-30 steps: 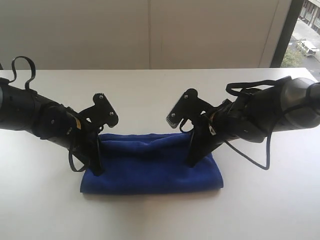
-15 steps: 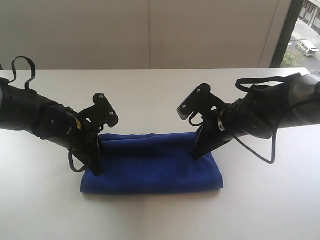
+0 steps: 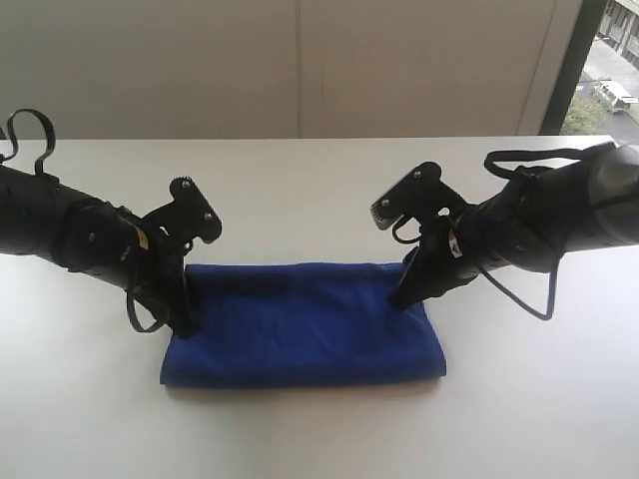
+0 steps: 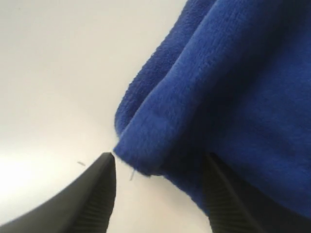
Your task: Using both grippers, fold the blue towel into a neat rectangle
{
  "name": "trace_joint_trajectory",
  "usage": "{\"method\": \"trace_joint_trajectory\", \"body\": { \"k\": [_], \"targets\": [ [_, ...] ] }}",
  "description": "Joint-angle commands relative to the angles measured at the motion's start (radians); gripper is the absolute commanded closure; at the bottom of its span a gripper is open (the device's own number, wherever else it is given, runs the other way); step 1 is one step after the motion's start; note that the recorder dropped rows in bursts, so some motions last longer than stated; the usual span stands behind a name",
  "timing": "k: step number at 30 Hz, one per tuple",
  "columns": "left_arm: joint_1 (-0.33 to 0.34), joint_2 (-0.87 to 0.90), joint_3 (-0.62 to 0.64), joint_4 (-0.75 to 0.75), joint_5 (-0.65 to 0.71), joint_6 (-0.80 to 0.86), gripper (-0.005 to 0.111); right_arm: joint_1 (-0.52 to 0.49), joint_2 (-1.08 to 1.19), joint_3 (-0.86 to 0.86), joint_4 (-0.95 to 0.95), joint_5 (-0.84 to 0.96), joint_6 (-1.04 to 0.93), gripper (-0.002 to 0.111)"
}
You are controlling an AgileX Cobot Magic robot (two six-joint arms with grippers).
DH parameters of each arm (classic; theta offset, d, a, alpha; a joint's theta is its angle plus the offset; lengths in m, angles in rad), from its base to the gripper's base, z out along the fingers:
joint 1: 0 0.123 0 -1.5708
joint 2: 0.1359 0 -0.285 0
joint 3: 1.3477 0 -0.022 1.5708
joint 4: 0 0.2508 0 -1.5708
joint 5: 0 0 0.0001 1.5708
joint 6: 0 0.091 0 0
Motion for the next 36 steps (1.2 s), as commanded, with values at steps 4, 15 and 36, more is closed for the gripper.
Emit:
{"method": "trace_joint_trajectory", "body": {
  "k": [4,15,36],
  "targets": [
    [0.077,0.0,0.008,0.005,-0.083,-0.008,0.049,-0.025,0.001,-0.005,-0.002,0.026,0.012,0.07],
    [0.11,-0.164,0.008,-0.016,-0.064,-0.114,0.082,-0.046,-0.156,-0.008,0.01,-0.031,0.06,0.083],
    [0.18,0.094,-0.317,-1.215,0.713,0.809,0.107,-0.178,0.122,-0.365,1.366,0.678,-1.152,0.108]
  ]
}}
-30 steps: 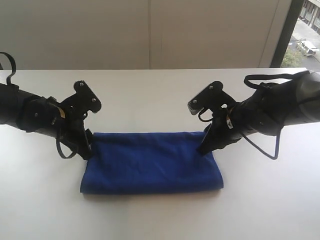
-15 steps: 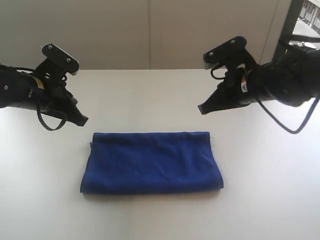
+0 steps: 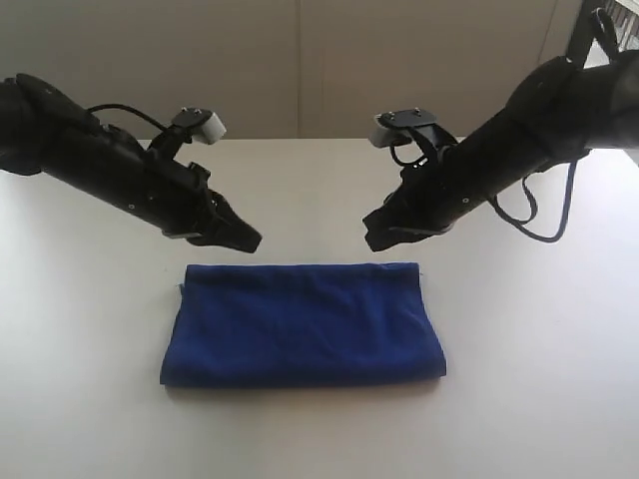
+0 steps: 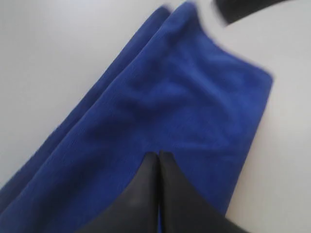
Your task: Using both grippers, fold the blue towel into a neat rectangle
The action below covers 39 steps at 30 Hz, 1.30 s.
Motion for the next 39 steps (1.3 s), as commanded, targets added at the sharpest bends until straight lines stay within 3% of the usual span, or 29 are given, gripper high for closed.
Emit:
{"method": "trace_joint_trajectory", "body": {
  "k": [1,10,16,21,26,32,37,39],
  "targets": [
    [0.022,0.068,-0.007,-0.097,-0.04,0.08,0.107,-0.022,0.055,-0.009,0.016,0.017,-0.038,0.108],
    [0.022,0.191,-0.007,-0.042,-0.166,0.085,0.107,-0.022,0.166,-0.009,-0.01,-0.129,-0.031,0.108],
    [0.022,0.201,-0.007,0.125,-0.233,0.006,0.107,-0.022,0.196,-0.009,-0.083,-0.179,0.014,0.108],
    [0.026,0.201,-0.007,0.255,-0.238,-0.095,0.107,-0.022,0.2,-0.009,-0.115,-0.197,0.035,0.108],
    [0.026,0.201,-0.007,0.267,-0.24,-0.105,0.107,-0.022,0.2,-0.009,-0.114,-0.198,0.048,0.108],
    [0.024,0.117,-0.009,0.141,-0.203,-0.067,0.107,-0.022,0.151,-0.009,-0.002,-0.15,-0.052,0.108],
    [0.024,-0.051,-0.007,0.168,-0.122,-0.083,0.107,-0.022,-0.015,-0.009,0.014,-0.114,-0.046,0.108],
    [0.024,-0.078,0.015,0.22,-0.023,-0.16,0.107,-0.022,-0.076,0.01,0.005,-0.041,-0.002,0.108]
  ]
}}
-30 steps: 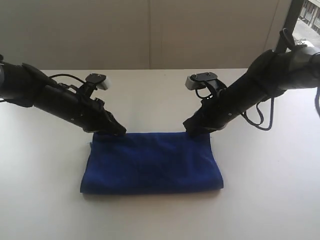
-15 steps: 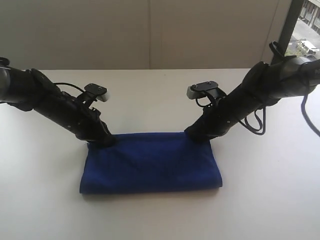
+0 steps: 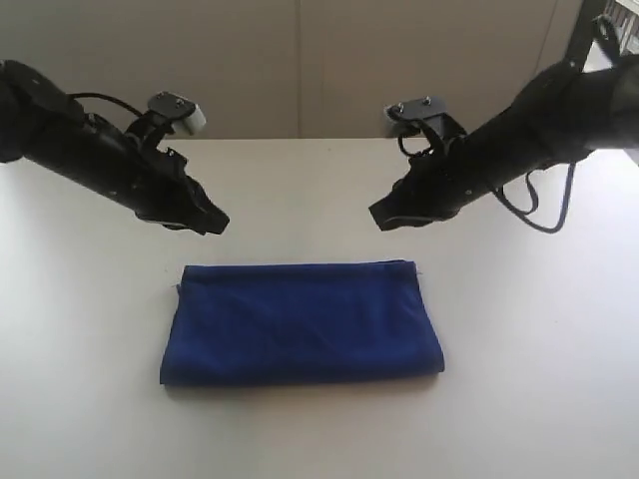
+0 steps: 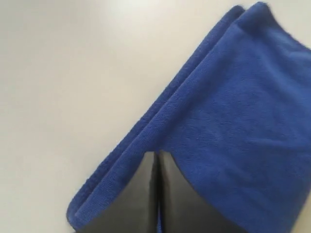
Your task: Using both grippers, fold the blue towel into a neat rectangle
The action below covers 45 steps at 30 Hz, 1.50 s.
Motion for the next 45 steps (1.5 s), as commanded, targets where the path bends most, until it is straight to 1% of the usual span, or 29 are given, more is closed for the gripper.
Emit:
{"method": "trace_joint_trajectory", "body": {
  "k": [1,2,4,7,10,12,16,19,22,24,26,30,33,37,39,40,43,44,45],
  "targets": [
    [0.002,-0.057,0.094,0.044,0.145,-0.085,0.107,-0.002,-0.107,0.072,-0.009,0.108,0.035,0.108],
    [-0.002,-0.061,0.142,0.031,0.135,-0.085,0.107,-0.002,-0.118,0.114,-0.009,0.106,0.035,0.108],
    [-0.021,-0.081,0.312,-0.017,0.012,-0.075,0.107,-0.002,-0.138,0.275,-0.009,0.019,0.033,0.108],
    [-0.038,-0.081,0.41,-0.114,-0.052,0.01,0.107,-0.002,-0.138,0.382,-0.003,-0.046,0.026,0.108],
    [-0.056,-0.081,0.458,-0.238,-0.095,0.059,0.107,-0.002,-0.134,0.425,0.033,-0.101,0.004,0.108],
    [-0.07,-0.081,0.473,-0.283,-0.13,0.091,0.107,-0.002,-0.118,0.432,0.037,-0.105,0.006,0.108],
    [-0.074,-0.078,0.475,-0.285,-0.165,0.101,0.107,-0.002,-0.089,0.441,0.037,-0.11,0.006,0.108],
    [-0.074,-0.061,0.475,-0.266,-0.165,0.096,0.107,-0.002,-0.06,0.447,0.037,-0.11,0.009,0.108],
    [-0.074,-0.043,0.477,-0.226,-0.164,0.052,0.107,-0.002,-0.035,0.45,0.035,-0.126,0.01,0.108],
    [-0.074,-0.042,0.498,-0.197,-0.176,0.047,0.107,-0.002,-0.03,0.451,0.01,-0.137,0.04,0.108],
    [-0.072,-0.042,0.531,-0.191,-0.222,0.047,0.107,-0.002,-0.03,0.451,-0.013,-0.143,0.061,0.108],
    [-0.072,-0.051,0.541,-0.197,-0.224,0.049,0.107,-0.002,-0.043,0.451,-0.013,-0.149,0.061,0.108],
    [-0.072,-0.148,0.51,-0.213,-0.198,0.049,0.107,-0.002,-0.152,0.451,-0.005,-0.15,0.063,0.108],
    [-0.072,-0.366,0.462,-0.237,-0.18,0.02,0.107,-0.002,-0.412,0.451,-0.023,-0.152,0.136,0.108],
    [-0.072,-0.522,0.464,-0.137,-0.17,-0.097,0.107,-0.002,-0.571,0.451,-0.131,-0.136,0.25,0.108],
    [-0.072,-0.616,0.468,-0.014,-0.154,-0.238,0.107,-0.002,-0.684,0.451,-0.266,-0.112,0.358,0.108],
    [-0.072,-0.824,0.492,0.255,-0.116,-0.517,0.107,-0.002,-0.875,0.451,-0.511,-0.055,0.605,0.108],
    [-0.072,-0.98,0.51,0.427,-0.081,-0.69,0.107,-0.002,-1.019,0.451,-0.648,-0.023,0.749,0.108],
    [-0.072,-1.064,0.515,0.504,-0.049,-0.765,0.107,-0.002,-1.093,0.451,-0.689,-0.011,0.805,0.108]
  ]
}}
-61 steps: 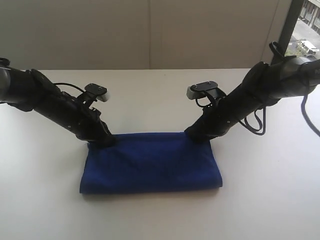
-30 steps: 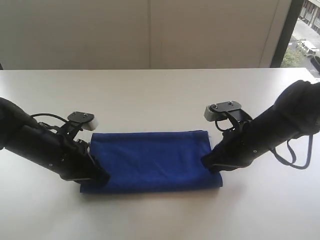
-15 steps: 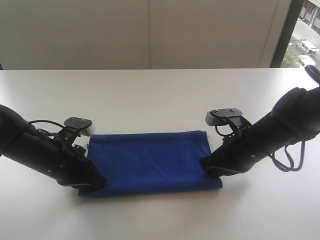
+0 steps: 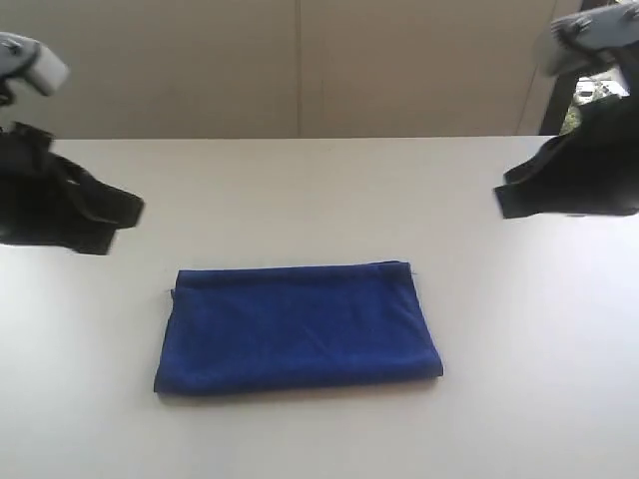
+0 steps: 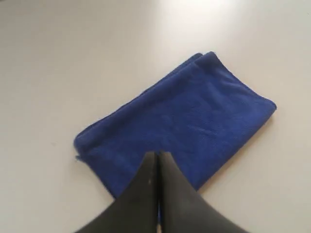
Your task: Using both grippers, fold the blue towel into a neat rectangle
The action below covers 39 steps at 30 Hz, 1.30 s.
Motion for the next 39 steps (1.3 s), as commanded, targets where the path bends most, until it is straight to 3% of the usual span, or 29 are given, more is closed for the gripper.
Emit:
{"method": "trace_joint_trajectory", "body": {
  "k": [1,5,8,12,19,24,27,29,34,37,39],
  "targets": [
    [-0.003,-0.42,0.041,0.426,0.157,-0.464,0.107,-0.001,-0.348,0.002,-0.263,0.089,0.315,0.108],
    [-0.003,-0.707,0.041,0.738,0.28,-0.726,0.107,-0.001,-0.578,0.022,-0.284,0.149,0.391,0.108],
    [-0.003,-0.907,0.041,0.874,0.359,-0.833,0.107,-0.001,-0.705,0.085,-0.284,0.192,0.417,0.108],
    [-0.003,-1.059,0.041,0.871,0.419,-0.837,0.107,-0.001,-0.833,0.19,-0.282,0.24,0.482,0.108],
    [-0.003,-1.048,0.089,0.778,0.577,-0.837,0.107,-0.001,-0.931,0.304,-0.277,0.237,0.511,0.108],
    [-0.003,-1.041,0.232,0.693,0.498,-0.846,0.107,-0.001,-0.93,0.406,-0.255,0.217,0.511,0.108],
    [-0.003,-1.035,0.342,0.65,0.433,-0.846,0.107,-0.001,-0.93,0.462,-0.198,0.117,0.511,0.108],
    [-0.003,-1.032,0.395,0.627,0.311,-0.851,0.107,-0.001,-0.93,0.492,-0.144,0.055,0.511,0.108],
    [-0.003,-1.03,0.492,0.583,0.154,-0.846,0.107,-0.001,-0.93,0.552,-0.141,-0.05,0.508,0.108],
    [-0.003,-1.03,0.568,0.583,-0.009,-0.809,0.107,-0.001,-0.93,0.609,-0.143,-0.118,0.508,0.108],
    [-0.003,-1.03,0.609,0.585,-0.046,-0.752,0.107,-0.001,-0.93,0.648,-0.143,-0.169,0.508,0.108]
  ]
}}
